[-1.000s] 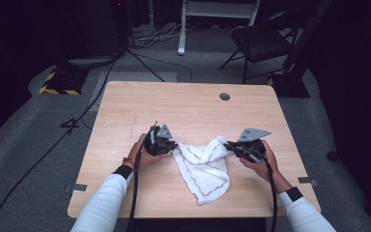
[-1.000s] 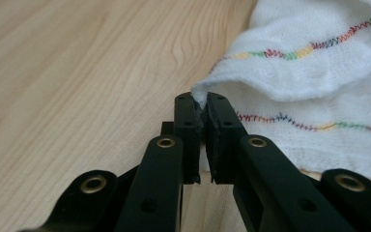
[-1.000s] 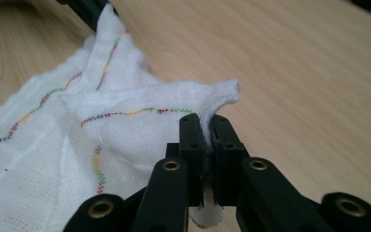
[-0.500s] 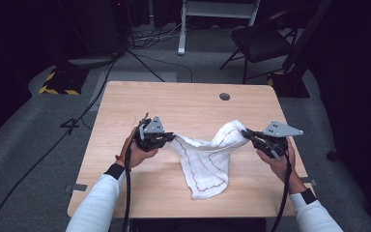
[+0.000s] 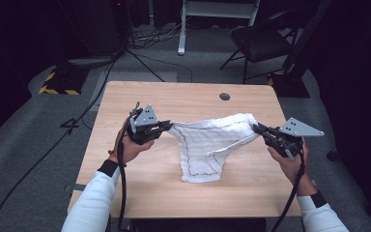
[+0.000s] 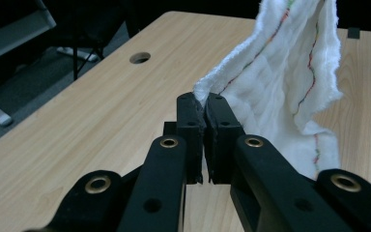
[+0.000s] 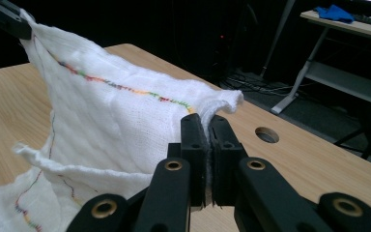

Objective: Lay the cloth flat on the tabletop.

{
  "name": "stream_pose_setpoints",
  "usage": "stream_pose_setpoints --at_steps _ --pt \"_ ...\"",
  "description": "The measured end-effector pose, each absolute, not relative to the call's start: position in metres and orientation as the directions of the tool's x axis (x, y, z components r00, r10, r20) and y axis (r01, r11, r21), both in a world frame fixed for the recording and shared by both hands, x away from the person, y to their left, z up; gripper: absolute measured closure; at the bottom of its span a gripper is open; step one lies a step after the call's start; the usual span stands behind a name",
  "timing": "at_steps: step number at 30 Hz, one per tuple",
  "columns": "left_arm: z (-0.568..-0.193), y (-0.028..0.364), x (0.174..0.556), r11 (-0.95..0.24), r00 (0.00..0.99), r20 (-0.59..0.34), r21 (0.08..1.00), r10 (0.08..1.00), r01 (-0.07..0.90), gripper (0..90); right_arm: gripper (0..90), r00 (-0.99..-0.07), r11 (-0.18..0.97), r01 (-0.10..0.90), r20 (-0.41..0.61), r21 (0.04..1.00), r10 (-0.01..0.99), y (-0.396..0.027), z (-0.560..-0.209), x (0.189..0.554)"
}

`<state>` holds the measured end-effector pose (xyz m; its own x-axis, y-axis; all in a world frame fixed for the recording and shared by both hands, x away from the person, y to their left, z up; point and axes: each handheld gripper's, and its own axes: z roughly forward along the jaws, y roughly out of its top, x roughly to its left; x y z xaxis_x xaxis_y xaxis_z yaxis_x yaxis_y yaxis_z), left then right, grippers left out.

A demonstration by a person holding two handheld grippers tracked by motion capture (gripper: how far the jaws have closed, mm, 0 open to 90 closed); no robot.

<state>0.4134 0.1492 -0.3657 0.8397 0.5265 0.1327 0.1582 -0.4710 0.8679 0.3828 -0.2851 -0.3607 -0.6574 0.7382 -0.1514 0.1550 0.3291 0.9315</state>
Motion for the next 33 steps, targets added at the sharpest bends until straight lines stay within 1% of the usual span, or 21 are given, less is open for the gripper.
stream_pose_setpoints --at_steps 4,5,6,12,14,15,18,21,22,23,24,25,27,28,29,30,31,33 --pt "-0.371 0.146 0.428 -0.468 0.826 0.119 0.864 0.551 0.187 86.1 86.8 -0.641 0.354 0.162 -0.174 0.921 0.748 -0.280 -0.362 0.392" --pt "-0.374 0.145 0.433 -0.465 0.823 0.113 0.863 0.556 0.196 86.0 86.8 -0.636 0.366 0.180 -0.176 0.913 0.751 -0.277 -0.367 0.403" --pt "-0.377 0.144 0.439 -0.463 0.819 0.106 0.862 0.563 0.207 86.0 86.8 -0.636 0.366 0.180 -0.176 0.913 0.751 -0.277 -0.367 0.403" --pt "-0.402 0.136 0.479 -0.437 0.783 0.056 0.853 0.620 0.285 85.9 86.3 -0.614 0.407 0.256 -0.178 0.877 0.769 -0.270 -0.393 0.446" --pt "-0.410 0.129 0.496 -0.440 0.769 0.055 0.845 0.637 0.304 85.9 86.0 -0.592 0.419 0.295 -0.180 0.859 0.786 -0.268 -0.406 0.466" --pt "-0.410 0.129 0.496 -0.440 0.769 0.055 0.845 0.637 0.304 85.9 86.0 -0.592 0.419 0.295 -0.180 0.859 0.786 -0.268 -0.406 0.466" --pt "-0.418 0.120 0.511 -0.442 0.744 0.059 0.835 0.665 0.329 85.8 83.4 -0.561 0.426 0.339 -0.183 0.839 0.807 -0.265 -0.417 0.488" --pt "-0.426 0.113 0.524 -0.447 0.719 0.066 0.822 0.691 0.354 85.4 81.8 -0.544 0.441 0.354 -0.202 0.825 0.815 -0.262 -0.422 0.497" --pt "-0.429 0.111 0.527 -0.445 0.699 0.073 0.817 0.711 0.367 84.4 79.8 -0.535 0.442 0.360 -0.206 0.821 0.819 -0.261 -0.424 0.500" --pt "-0.432 0.109 0.531 -0.440 0.677 0.072 0.810 0.732 0.388 73.7 70.2 -0.516 0.453 0.389 -0.218 0.802 0.829 -0.260 -0.430 0.508" --pt "-0.435 0.107 0.534 -0.428 0.660 0.061 0.804 0.749 0.412 73.7 70.2 -0.516 0.453 0.389 -0.218 0.802 0.829 -0.260 -0.430 0.508" --pt "-0.437 0.106 0.536 -0.426 0.664 0.046 0.800 0.746 0.423 69.9 67.1 -0.503 0.446 0.407 -0.211 0.798 0.838 -0.260 -0.433 0.511" --pt "-0.442 0.102 0.537 -0.429 0.678 0.032 0.796 0.735 0.427 58.9 65.4 -0.507 0.441 0.426 -0.195 0.790 0.840 -0.260 -0.437 0.514" --pt "-0.443 0.099 0.536 -0.438 0.676 0.036 0.787 0.736 0.434 52.5 60.3 -0.510 0.440 0.431 -0.189 0.788 0.839 -0.259 -0.440 0.513" --pt "-0.446 0.096 0.533 -0.443 0.678 0.031 0.779 0.735 0.444 47.3 58.6 -0.515 0.439 0.434 -0.183 0.787 0.838 -0.258 -0.441 0.512" --pt "-0.446 0.096 0.533 -0.443 0.678 0.031 0.779 0.735 0.444 46.3 57.9 -0.521 0.442 0.434 -0.182 0.785 0.834 -0.257 -0.442 0.510" --pt "-0.446 0.095 0.527 -0.458 0.700 0.034 0.779 0.713 0.428 44.1 57.1 -0.528 0.444 0.439 -0.176 0.781 0.831 -0.256 -0.443 0.509" --pt "-0.446 0.096 0.523 -0.467 0.714 0.027 0.774 0.700 0.428 37.3 56.3 -0.554 0.446 0.433 -0.160 0.783 0.817 -0.252 -0.444 0.505"
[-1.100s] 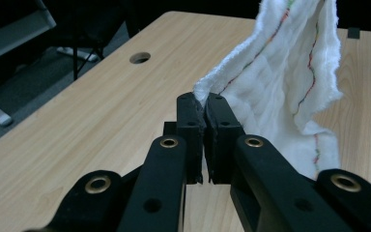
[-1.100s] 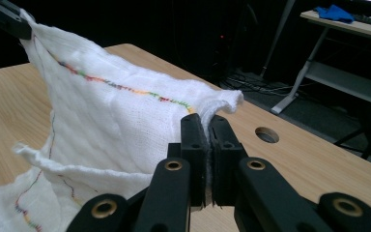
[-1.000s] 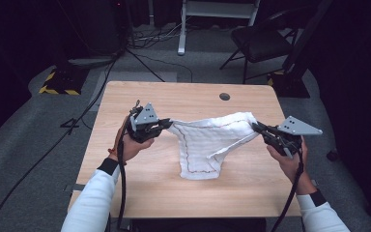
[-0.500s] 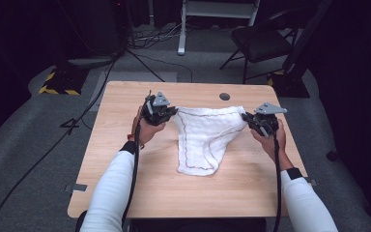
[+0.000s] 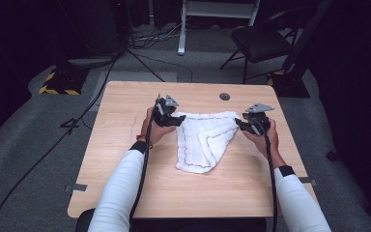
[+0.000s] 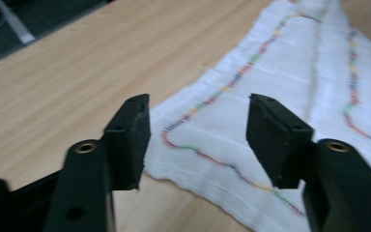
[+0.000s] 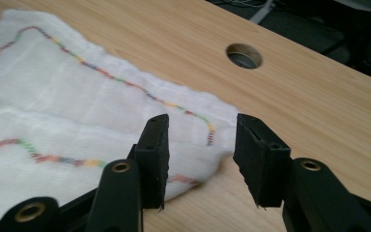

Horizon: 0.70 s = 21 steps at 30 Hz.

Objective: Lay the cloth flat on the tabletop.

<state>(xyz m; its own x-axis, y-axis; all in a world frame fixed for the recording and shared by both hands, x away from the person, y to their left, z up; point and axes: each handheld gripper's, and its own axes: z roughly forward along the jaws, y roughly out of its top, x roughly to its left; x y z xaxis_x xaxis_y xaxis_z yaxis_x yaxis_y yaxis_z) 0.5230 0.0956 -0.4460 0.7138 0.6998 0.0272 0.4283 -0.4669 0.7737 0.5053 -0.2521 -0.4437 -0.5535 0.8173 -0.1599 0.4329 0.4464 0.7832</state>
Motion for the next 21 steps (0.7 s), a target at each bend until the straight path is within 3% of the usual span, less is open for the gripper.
stream_pose_setpoints --at_steps 4,11,21 --pt "-0.450 0.095 0.502 -0.533 0.770 0.044 0.747 0.636 0.398 34.4 54.7 -0.601 0.466 0.419 -0.147 0.779 0.786 -0.241 -0.445 0.499" --pt "-0.462 0.094 0.450 -0.595 0.869 -0.022 0.720 0.494 0.357 32.9 51.2 -0.742 0.553 0.349 -0.137 0.757 0.656 -0.188 -0.452 0.485" --pt "-0.485 0.086 0.412 -0.695 0.924 -0.057 0.642 0.378 0.324 34.8 51.3 -0.788 0.629 0.361 -0.135 0.688 0.601 -0.136 -0.475 0.490"
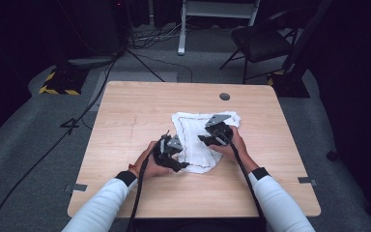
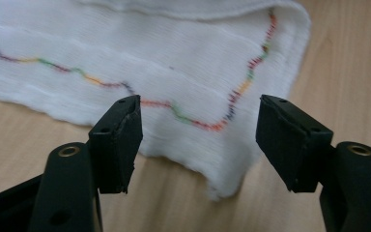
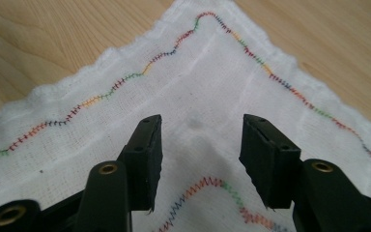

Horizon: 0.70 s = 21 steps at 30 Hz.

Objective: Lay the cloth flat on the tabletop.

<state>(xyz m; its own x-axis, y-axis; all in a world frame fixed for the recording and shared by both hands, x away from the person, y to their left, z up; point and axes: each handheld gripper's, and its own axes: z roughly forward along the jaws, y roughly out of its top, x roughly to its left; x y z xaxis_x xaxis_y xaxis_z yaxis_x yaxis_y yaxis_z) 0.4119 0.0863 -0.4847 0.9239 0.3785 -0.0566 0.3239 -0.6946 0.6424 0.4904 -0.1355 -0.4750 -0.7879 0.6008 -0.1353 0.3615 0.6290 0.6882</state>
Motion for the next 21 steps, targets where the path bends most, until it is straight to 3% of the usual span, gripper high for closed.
stream_pose_setpoints --at_steps 6,8,9,11,21 --pt "-0.490 0.089 0.405 -0.710 0.931 -0.054 0.631 0.361 0.312 35.6 62.7 -0.779 0.629 0.398 -0.116 0.668 0.616 -0.131 -0.486 0.499" --pt "-0.490 0.090 0.405 -0.709 0.929 -0.039 0.635 0.368 0.307 41.5 77.3 -0.794 0.639 0.385 -0.114 0.666 0.597 -0.130 -0.485 0.497" --pt "-0.490 0.090 0.405 -0.709 0.928 -0.034 0.635 0.372 0.307 41.5 77.3 -0.794 0.639 0.385 -0.114 0.666 0.597 -0.130 -0.485 0.497" --pt "-0.490 0.090 0.405 -0.707 0.924 -0.023 0.637 0.381 0.307 45.5 87.2 -0.797 0.647 0.371 -0.129 0.666 0.590 -0.131 -0.485 0.494" --pt "-0.490 0.093 0.405 -0.700 0.918 -0.016 0.642 0.397 0.314 58.8 88.9 -0.790 0.597 0.330 -0.132 0.731 0.598 -0.153 -0.463 0.479"
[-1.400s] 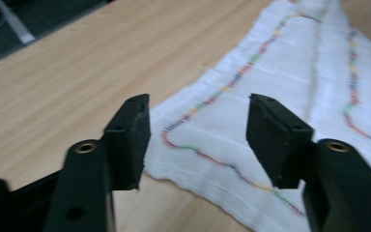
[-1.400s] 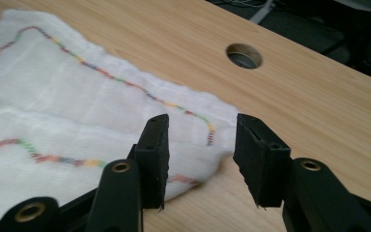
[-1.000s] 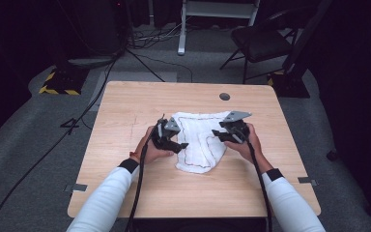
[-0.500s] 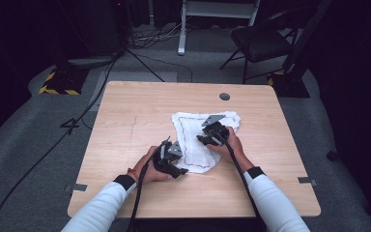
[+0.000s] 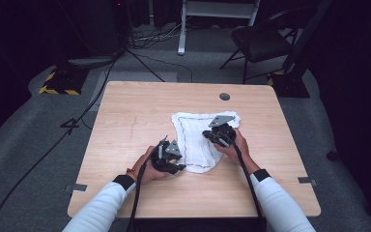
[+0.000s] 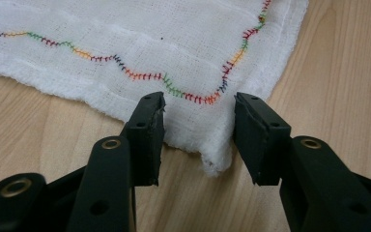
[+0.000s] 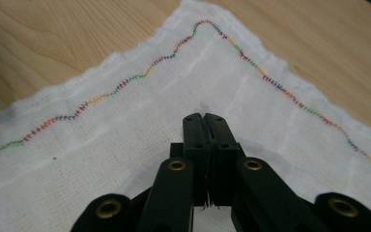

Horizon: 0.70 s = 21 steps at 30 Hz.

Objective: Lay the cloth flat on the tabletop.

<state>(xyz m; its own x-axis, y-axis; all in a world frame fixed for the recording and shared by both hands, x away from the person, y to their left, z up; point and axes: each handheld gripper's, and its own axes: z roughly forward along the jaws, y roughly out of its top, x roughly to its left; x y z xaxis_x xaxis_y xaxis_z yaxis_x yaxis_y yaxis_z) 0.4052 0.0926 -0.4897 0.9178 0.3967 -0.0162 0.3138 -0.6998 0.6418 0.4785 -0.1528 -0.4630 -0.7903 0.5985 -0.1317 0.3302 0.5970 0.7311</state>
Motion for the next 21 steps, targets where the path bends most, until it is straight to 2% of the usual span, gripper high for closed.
stream_pose_setpoints --at_steps 1,3,4,6,10,15,21 --pt "-0.489 0.093 0.405 -0.705 0.919 -0.007 0.639 0.394 0.307 62.7 89.1 -0.793 0.592 0.315 -0.137 0.742 0.594 -0.160 -0.455 0.473" --pt "-0.489 0.094 0.404 -0.706 0.920 -0.009 0.637 0.393 0.308 64.5 89.0 -0.794 0.588 0.309 -0.138 0.747 0.592 -0.164 -0.451 0.470" --pt "-0.488 0.094 0.404 -0.710 0.921 -0.008 0.634 0.389 0.305 69.9 89.1 -0.802 0.572 0.294 -0.128 0.766 0.584 -0.174 -0.443 0.461" --pt "-0.488 0.095 0.403 -0.717 0.925 0.002 0.633 0.380 0.293 74.5 89.1 -0.805 0.564 0.291 -0.121 0.773 0.581 -0.181 -0.440 0.456" --pt "-0.487 0.096 0.402 -0.720 0.928 -0.007 0.628 0.374 0.295 79.9 89.2 -0.804 0.534 0.289 -0.102 0.794 0.586 -0.220 -0.432 0.433" --pt "-0.486 0.099 0.398 -0.728 0.928 0.006 0.622 0.373 0.288 80.2 89.2 -0.790 0.490 0.309 -0.067 0.815 0.610 -0.256 -0.428 0.414" --pt "-0.485 0.105 0.390 -0.727 0.927 0.006 0.623 0.375 0.290 81.3 89.2 -0.793 0.494 0.323 -0.054 0.807 0.607 -0.279 -0.432 0.391"
